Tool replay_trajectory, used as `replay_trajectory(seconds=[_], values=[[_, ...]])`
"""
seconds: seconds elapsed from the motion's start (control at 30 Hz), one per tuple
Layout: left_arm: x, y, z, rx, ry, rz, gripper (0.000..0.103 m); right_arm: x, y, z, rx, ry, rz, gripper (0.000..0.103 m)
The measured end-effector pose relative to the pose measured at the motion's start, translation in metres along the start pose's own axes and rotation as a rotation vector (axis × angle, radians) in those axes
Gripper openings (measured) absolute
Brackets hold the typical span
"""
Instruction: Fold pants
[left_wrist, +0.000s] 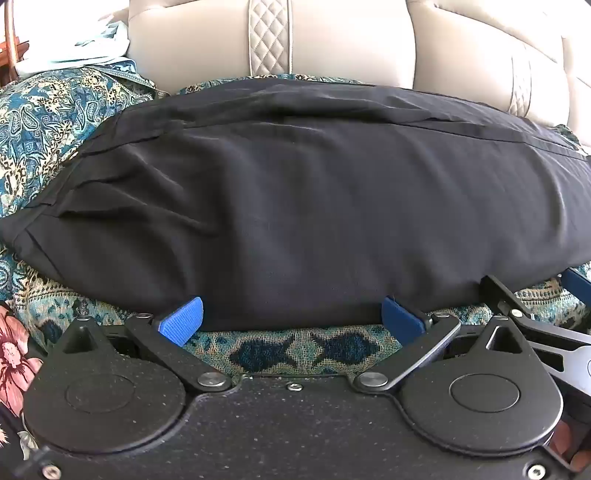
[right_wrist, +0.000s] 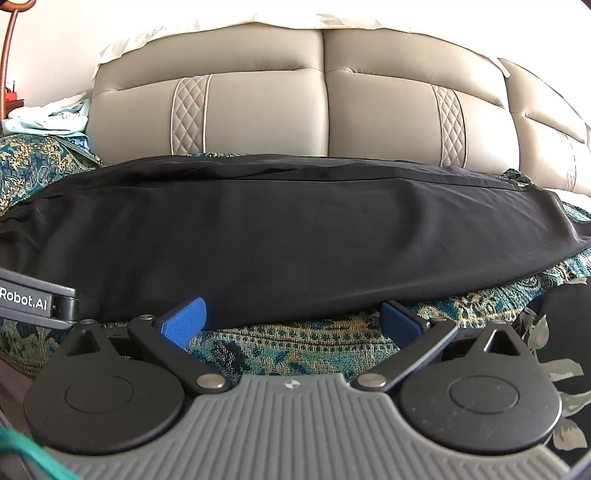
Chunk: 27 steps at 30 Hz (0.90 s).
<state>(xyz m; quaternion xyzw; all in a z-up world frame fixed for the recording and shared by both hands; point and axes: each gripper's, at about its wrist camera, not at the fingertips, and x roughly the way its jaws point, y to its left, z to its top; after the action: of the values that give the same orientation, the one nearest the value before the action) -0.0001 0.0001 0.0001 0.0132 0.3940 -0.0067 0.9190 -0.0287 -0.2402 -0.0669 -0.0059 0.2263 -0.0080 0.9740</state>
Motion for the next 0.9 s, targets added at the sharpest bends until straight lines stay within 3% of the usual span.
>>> replay_trajectory(seconds=[0.9], values=[[0.0, 0.0, -0.0001, 0.001, -0.003, 0.001, 0.103, 0.0008, -0.0034, -0.0011, 0.001, -0.002, 0.001, 0.103]])
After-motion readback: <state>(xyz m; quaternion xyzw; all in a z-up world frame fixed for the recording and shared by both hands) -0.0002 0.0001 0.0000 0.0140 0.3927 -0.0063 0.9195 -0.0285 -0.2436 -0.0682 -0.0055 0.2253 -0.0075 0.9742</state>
